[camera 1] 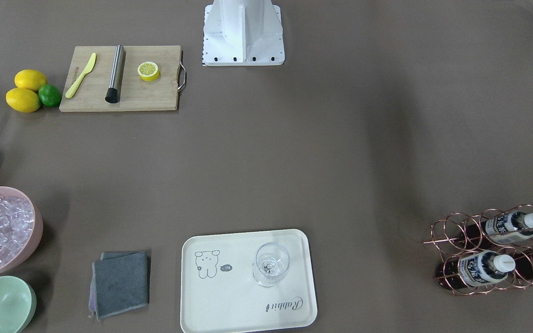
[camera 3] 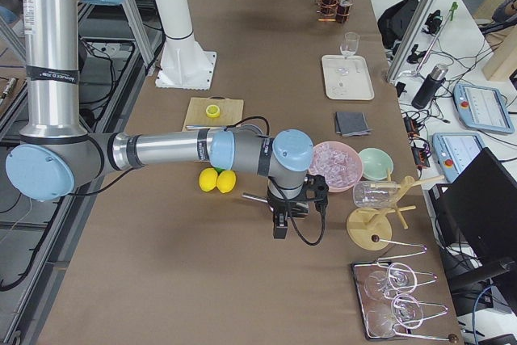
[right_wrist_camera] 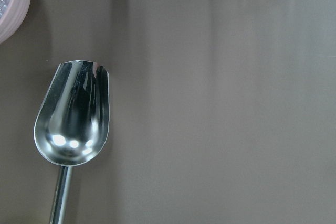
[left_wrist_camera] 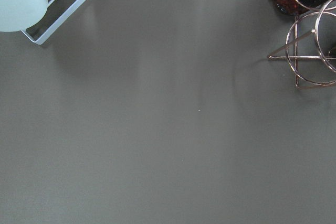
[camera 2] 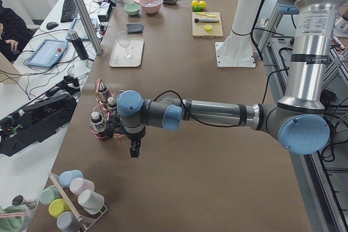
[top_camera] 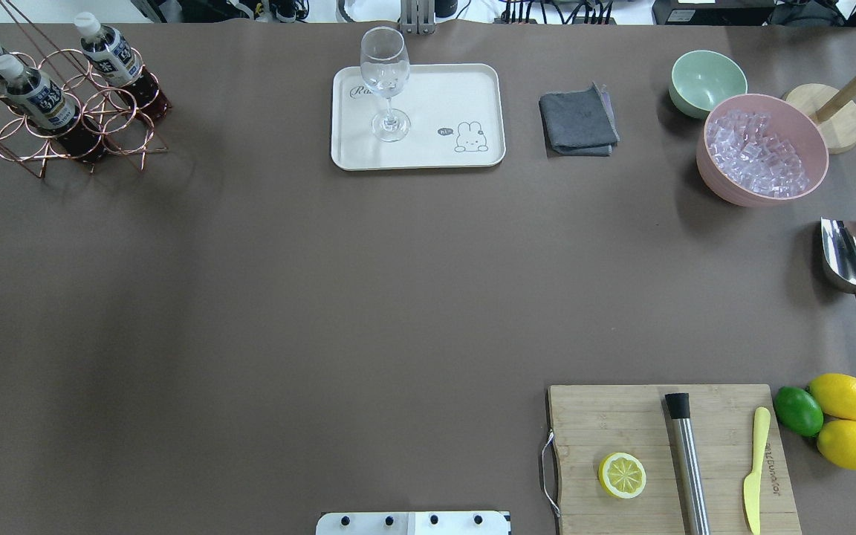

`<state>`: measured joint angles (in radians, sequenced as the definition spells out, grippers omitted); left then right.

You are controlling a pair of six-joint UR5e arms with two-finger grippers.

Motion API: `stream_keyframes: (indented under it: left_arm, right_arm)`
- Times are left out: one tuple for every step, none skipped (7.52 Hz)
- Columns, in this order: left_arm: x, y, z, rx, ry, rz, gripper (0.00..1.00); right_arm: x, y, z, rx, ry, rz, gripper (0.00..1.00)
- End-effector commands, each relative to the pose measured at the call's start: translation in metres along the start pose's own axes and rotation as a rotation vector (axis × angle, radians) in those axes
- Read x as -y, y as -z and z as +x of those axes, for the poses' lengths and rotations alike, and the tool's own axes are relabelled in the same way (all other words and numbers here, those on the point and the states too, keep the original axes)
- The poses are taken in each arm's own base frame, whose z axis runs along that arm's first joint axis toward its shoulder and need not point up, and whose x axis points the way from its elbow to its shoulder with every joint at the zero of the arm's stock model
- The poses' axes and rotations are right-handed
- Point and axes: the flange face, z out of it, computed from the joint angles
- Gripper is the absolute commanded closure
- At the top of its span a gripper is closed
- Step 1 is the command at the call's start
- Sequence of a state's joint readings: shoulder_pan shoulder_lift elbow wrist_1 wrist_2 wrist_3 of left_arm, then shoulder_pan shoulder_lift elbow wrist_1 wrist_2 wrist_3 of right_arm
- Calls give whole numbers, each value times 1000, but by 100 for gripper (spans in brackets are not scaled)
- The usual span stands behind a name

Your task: Take tea from basket to plate

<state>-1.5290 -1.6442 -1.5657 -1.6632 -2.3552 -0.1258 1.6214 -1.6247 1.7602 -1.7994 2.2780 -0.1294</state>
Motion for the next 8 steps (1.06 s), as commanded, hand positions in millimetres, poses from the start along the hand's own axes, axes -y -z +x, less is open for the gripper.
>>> stream_keyframes:
  left_arm:
    - [7, 15, 14, 3, -323, 26, 2]
    - [35, 37, 37, 33, -411, 71, 2]
    - [58, 64, 62, 108, -520, 110, 2]
    - [63, 71, 82, 113, -648, 73, 2]
    - [82, 78, 112, 109, -836, 17, 2]
    - [104, 85, 150, 146, -1000, -35, 2]
    - [121, 102, 170, 171, -1157, -46, 2]
    - [130, 115, 184, 171, -1277, -31, 2]
  right_arm:
    - [-2, -2, 1, 0, -2, -4, 0]
    - [-2, -1, 1, 2, -1, -2, 0]
    - [-2, -1, 1, 2, -1, -2, 0]
    - [-2, -1, 1, 3, -1, -2, 0]
    - [-2, -1, 1, 3, -1, -2, 0]
    - [-2, -1, 0, 5, 0, -1, 0]
    - [-1, 0, -1, 9, 1, 1, 0]
    - [-1, 0, -1, 9, 1, 1, 0]
